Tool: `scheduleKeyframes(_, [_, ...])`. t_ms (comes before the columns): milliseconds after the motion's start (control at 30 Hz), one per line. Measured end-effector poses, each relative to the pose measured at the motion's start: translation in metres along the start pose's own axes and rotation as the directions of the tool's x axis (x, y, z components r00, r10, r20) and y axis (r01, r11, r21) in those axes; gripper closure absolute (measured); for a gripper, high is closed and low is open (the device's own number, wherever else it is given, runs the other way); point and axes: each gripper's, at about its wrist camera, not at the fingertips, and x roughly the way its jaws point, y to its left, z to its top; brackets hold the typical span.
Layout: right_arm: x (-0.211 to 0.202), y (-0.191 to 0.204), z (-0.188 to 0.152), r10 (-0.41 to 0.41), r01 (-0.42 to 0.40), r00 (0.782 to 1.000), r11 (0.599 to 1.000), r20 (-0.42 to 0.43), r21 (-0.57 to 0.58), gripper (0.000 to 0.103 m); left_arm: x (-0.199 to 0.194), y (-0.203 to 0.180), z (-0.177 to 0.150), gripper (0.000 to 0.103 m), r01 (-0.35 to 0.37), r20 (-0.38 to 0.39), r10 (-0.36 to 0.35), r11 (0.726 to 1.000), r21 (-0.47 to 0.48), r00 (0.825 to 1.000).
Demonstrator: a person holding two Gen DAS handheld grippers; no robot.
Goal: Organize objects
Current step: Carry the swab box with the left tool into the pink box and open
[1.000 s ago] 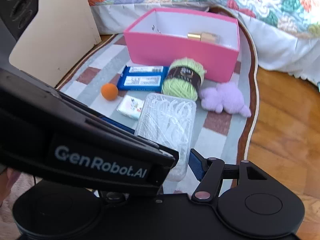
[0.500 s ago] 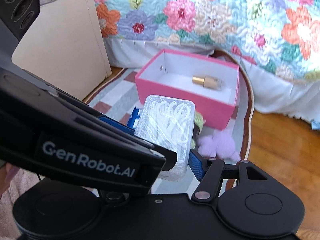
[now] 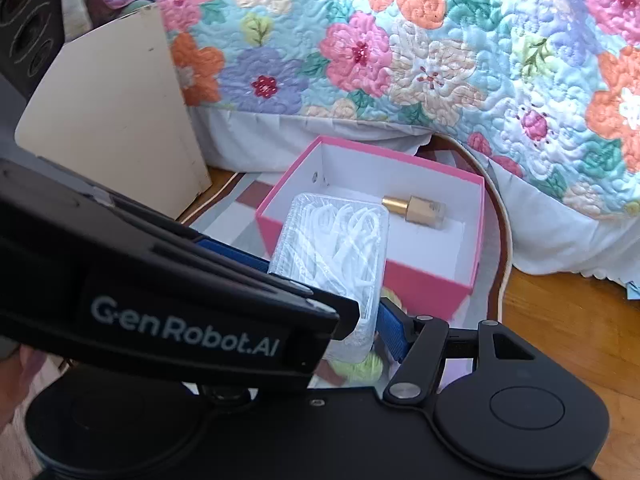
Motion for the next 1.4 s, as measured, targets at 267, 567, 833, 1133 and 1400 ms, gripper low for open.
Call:
scheduleKeyframes(267, [0.067,-0.022,0.037,0.018,-0.018,1.0,0.999,-0.003,0.026,0.035,0.051,0.039,0.051,0.052,-0.034,-0.017,0.034,0.999,-0.022,0.999])
scheduleKeyframes(567, [0.164,-0.056,0.066,-0.003,0.019,0.993,0.991,-0.121,0.13,0.035,0.146,0.081,0.091,0.052,-0.01,-0.078,0.003,0.995,-0.095,0.997])
scheduleKeyframes(833, [0.234,-0.084,0.06,-0.015,0.051,0.98,0.982,-0.197,0.182,0.035,0.217,0.112,0.099,0.051,-0.011,-0.152,-0.017,0.983,-0.184,0.988])
scheduleKeyframes(1133, [0.268,-0.094,0.055,-0.043,0.091,0.964,0.98,-0.263,0.174,0.035,0.251,0.139,0.103,0.056,0.042,-0.168,-0.093,0.957,-0.287,0.981])
scheduleKeyframes(1400, [0.28,-0.096,0.055,-0.088,0.126,0.942,0.987,-0.324,0.099,0.034,0.268,0.147,0.105,0.08,0.056,-0.176,-0.121,0.941,-0.334,0.977])
